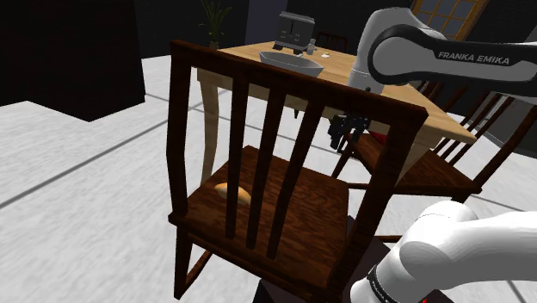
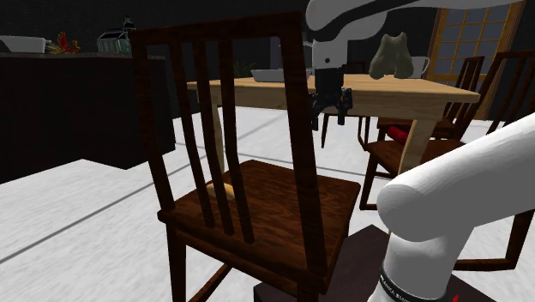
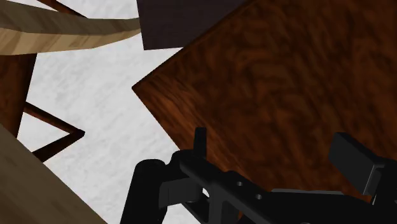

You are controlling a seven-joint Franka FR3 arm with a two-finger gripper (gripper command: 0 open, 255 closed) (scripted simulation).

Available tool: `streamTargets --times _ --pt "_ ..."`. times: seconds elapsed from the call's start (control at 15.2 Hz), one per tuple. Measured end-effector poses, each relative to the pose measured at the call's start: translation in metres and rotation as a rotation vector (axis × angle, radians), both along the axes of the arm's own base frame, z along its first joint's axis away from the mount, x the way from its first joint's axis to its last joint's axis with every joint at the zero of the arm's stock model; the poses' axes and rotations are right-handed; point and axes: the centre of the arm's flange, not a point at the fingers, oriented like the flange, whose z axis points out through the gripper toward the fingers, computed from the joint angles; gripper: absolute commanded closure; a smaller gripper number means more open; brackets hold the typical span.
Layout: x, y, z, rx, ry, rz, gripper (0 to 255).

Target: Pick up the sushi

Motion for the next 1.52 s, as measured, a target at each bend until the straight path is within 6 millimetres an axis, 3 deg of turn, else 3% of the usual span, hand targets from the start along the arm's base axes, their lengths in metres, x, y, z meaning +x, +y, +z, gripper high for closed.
streamTargets --times 0.2,0.4,0.73,1.52 --pt "0.010 0.011 -0.009 0.001 -0.001 0.029 0" --pt "0.027 0.036 -0.021 0.004 -0.006 0.096 0" --pt "0.057 0.087 -0.055 0.011 -0.014 0.217 0" --pt "0.101 0.216 -0.120 0.025 -0.036 0.509 0"
